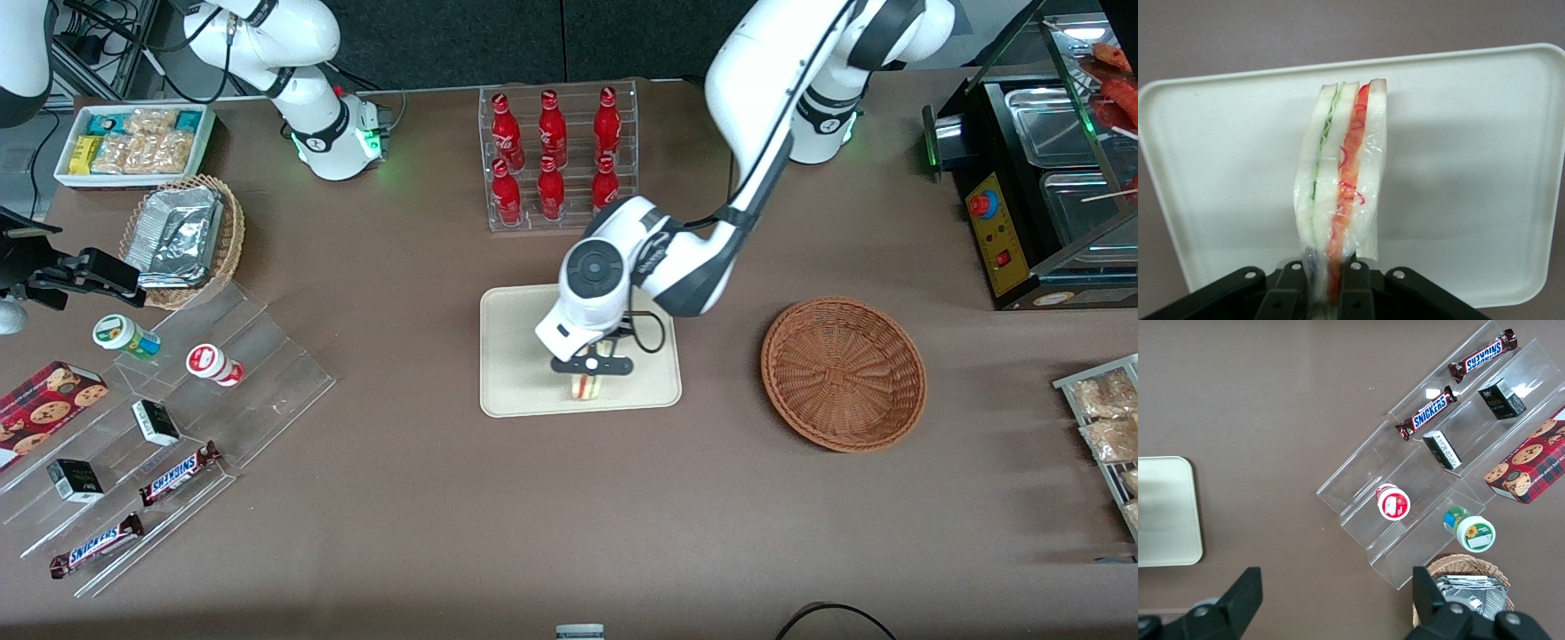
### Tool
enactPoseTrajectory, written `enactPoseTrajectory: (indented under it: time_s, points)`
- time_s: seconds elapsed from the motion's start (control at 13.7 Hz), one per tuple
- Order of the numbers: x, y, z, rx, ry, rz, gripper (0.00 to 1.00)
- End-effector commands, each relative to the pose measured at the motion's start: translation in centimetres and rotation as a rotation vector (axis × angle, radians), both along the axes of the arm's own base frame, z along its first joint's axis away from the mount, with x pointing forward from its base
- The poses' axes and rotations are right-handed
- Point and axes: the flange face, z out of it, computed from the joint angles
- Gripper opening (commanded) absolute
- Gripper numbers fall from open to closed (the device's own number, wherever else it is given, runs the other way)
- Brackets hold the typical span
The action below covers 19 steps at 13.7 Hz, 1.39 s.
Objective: Place sandwich from basket to tray
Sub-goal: 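Lower the sandwich onto the tray and open the left gripper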
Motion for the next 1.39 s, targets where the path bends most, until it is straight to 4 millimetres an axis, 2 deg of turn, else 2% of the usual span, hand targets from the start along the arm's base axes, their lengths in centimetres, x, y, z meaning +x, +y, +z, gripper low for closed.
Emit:
enactPoseTrajectory:
  time_s: [0.0, 0.44, 0.59, 1.17, 1.24, 1.32]
  points:
    - [0.1, -1.3, -0.8, 0.015, 0.000, 0.039, 0.00]
    - [0.0, -0.8, -0.6, 0.084, 0.007, 0.061, 0.00]
    - [-0.7, -1.4, -0.6, 0.089, 0.009, 0.049, 0.00]
    - [-1.2, -1.6, -2.7, 0.116, 0.014, 0.037, 0.00]
    - [-1.3, -1.6, -2.8, 0.116, 0.014, 0.036, 0.12]
    - [-1.3, -1.6, -2.8, 0.116, 0.014, 0.036, 0.48]
